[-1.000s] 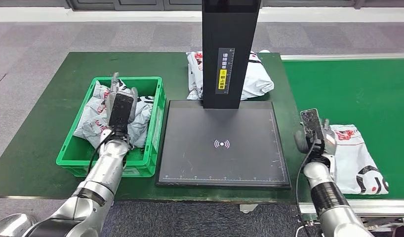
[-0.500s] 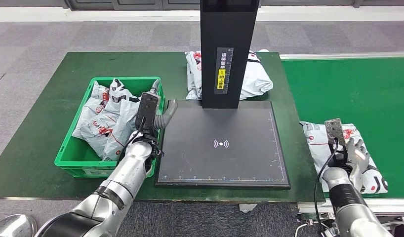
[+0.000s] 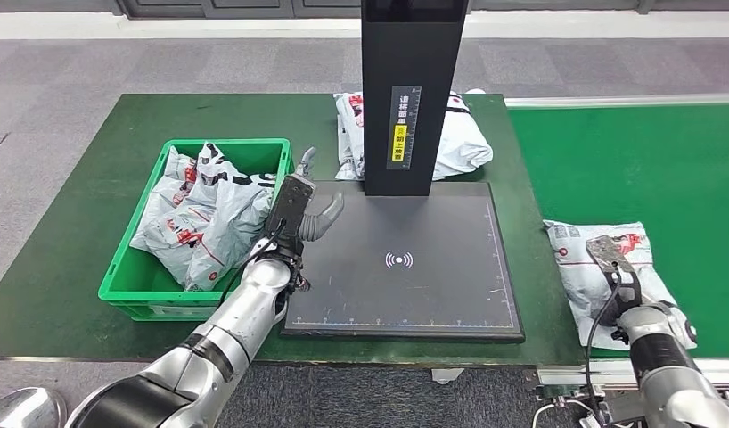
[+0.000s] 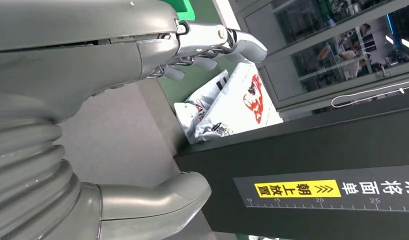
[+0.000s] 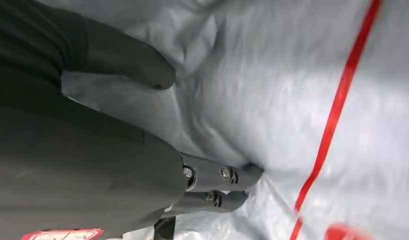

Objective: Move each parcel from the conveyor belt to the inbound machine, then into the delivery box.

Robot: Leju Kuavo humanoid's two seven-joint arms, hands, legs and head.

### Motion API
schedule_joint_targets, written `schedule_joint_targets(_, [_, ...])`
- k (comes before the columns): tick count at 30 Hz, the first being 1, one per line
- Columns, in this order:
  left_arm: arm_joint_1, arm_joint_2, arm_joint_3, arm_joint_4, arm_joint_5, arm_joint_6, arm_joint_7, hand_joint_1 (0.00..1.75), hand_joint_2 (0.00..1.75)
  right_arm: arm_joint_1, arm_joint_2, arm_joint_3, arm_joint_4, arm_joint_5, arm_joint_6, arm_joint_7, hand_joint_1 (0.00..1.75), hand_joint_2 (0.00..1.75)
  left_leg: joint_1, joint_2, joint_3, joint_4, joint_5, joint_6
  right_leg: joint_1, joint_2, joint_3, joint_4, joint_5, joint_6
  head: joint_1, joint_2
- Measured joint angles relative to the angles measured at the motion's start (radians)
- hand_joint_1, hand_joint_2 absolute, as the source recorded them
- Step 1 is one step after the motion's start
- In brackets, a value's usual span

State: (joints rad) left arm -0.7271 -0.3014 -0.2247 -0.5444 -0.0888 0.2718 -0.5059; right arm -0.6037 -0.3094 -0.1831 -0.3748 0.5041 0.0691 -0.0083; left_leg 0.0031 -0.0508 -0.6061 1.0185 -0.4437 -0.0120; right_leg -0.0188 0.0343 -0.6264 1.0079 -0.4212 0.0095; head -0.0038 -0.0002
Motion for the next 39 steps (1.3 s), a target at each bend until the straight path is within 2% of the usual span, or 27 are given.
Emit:
schedule_joint_targets(4, [-0.012, 0.008, -0.006, 0.009, 0.004, 0.002, -0.002, 0.0, 1.75, -0.009, -0.017, 0.042, 0.009, 0.08, 0.149, 0.003, 0.0, 1.75, 0.0, 0.0, 0.001, 0.0, 0.0, 0.0, 0.0, 0.0, 0.001, 0.0, 0.0, 0.0, 0.0, 0.0])
schedule_joint_targets(8, [-0.018, 0.016, -0.006, 0.014, 0.006, 0.003, -0.003, 0.0, 1.75, -0.009, -0.023, 0.098, 0.011, 0.116, 0.191, -0.008, 0.02, 1.75, 0.0, 0.001, 0.001, 0.0, 0.0, 0.0, 0.001, 0.001, 0.001, 0.0, 0.0, 0.0, 0.0, 0.0])
schedule_joint_targets(12, [-0.024, 0.021, -0.007, 0.018, 0.008, 0.003, -0.004, 0.0, 1.75, -0.009, -0.025, 0.124, 0.012, 0.123, 0.198, -0.011, 1.75, 1.75, 0.0, 0.001, 0.001, 0.001, 0.0, 0.0, 0.0, 0.001, 0.002, 0.0, 0.0, 0.0, 0.0, 0.0])
schedule_joint_targets(16, [-0.025, 0.024, -0.007, 0.021, 0.014, 0.007, -0.008, 0.0, 1.75, -0.009, -0.023, 0.16, 0.012, 0.144, 0.195, -0.042, 1.75, 1.75, 0.001, 0.001, 0.002, 0.001, 0.0, 0.0, 0.001, 0.0, 0.003, 0.0, 0.0, 0.0, 0.0, 0.0])
schedule_joint_targets(25, [-0.022, 0.032, -0.006, 0.019, 0.016, 0.01, -0.012, 0.0, 1.75, -0.006, 0.042, 0.219, -0.018, 0.126, 0.069, -0.076, 1.75, 1.75, 0.001, 0.002, 0.003, 0.001, 0.0, 0.0, 0.002, 0.002, 0.004, 0.0, 0.0, 0.0, 0.0, 0.0])
schedule_joint_targets(29, [-0.022, 0.034, -0.007, 0.017, 0.016, 0.01, -0.005, 0.0, 1.75, -0.006, 0.072, 0.224, -0.035, 0.108, 0.055, -0.083, 1.75, 1.75, 0.001, 0.005, 0.004, 0.0, 0.0, -0.001, 0.002, 0.005, 0.004, 0.0, 0.001, 0.0, 0.0, 0.0])
schedule_joint_targets(39, [-0.022, 0.037, -0.007, 0.013, 0.015, 0.011, -0.003, 0.0, 1.75, -0.006, 0.086, 0.233, -0.047, 0.094, 0.052, -0.096, 1.75, 1.75, 0.004, 0.012, 0.006, 0.0, -0.003, -0.004, 0.004, 0.014, 0.002, 0.0, 0.002, -0.002, 0.0, 0.0])
